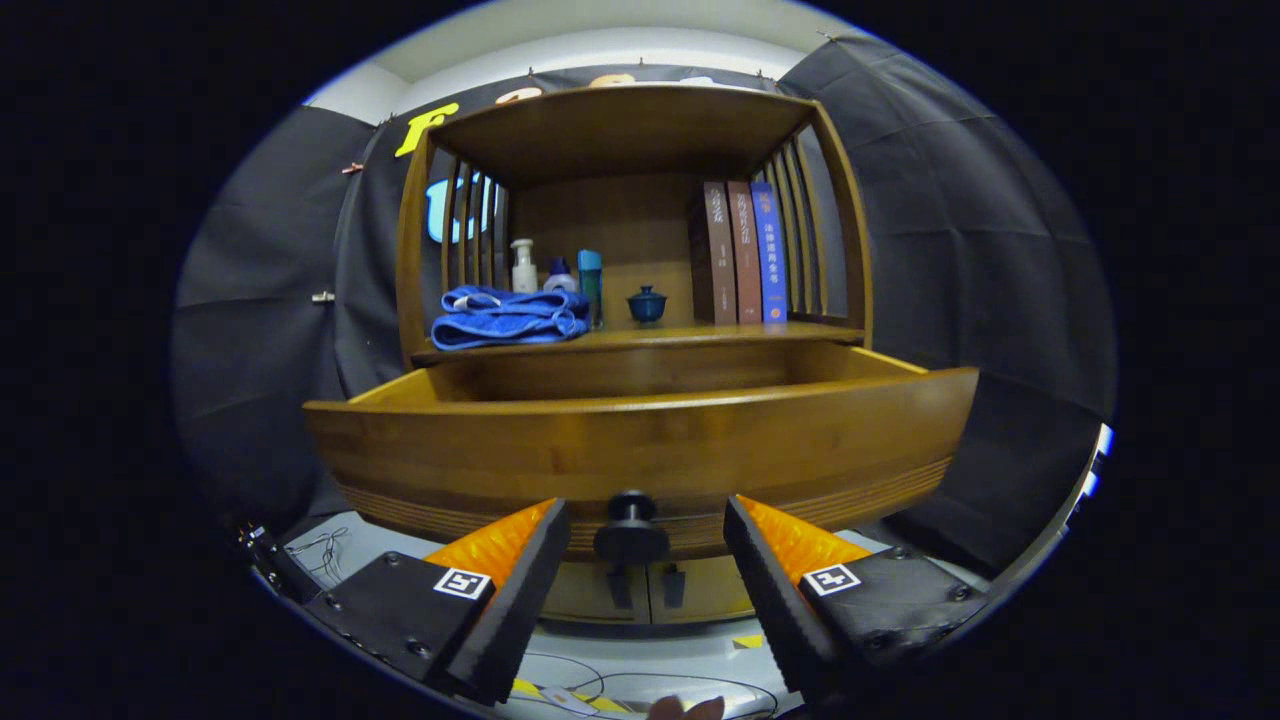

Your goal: Pull open the drawer, take out the items inside it, and place them on the countertop above the cabinet.

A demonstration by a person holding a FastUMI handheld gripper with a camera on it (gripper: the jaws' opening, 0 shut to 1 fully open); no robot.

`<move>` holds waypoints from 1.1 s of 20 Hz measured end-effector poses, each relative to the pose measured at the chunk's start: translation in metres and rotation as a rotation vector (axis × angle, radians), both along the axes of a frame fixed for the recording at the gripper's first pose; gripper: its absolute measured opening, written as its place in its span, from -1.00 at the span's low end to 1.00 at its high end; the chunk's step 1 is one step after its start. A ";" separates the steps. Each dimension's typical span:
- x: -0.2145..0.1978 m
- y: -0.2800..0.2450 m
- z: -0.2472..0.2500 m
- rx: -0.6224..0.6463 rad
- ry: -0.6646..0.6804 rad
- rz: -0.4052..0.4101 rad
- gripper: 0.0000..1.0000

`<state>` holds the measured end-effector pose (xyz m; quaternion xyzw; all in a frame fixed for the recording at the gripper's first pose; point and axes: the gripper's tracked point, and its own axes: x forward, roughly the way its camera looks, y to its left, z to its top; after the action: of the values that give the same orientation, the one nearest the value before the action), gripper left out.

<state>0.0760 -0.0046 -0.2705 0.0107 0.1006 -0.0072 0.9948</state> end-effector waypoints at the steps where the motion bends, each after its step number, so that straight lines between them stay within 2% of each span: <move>1: -0.001 0.002 0.016 0.008 -0.021 0.016 0.95; 6: 0.023 -0.003 0.084 0.009 -0.028 0.044 0.96; 11: 0.070 -0.002 0.122 0.071 0.094 0.091 0.96; 16: 0.122 0.004 0.106 0.041 0.343 0.105 0.98; 22: 0.155 0.012 0.038 -0.064 0.690 0.142 0.98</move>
<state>0.2306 0.0074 -0.2320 -0.0306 0.4311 0.0557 0.9001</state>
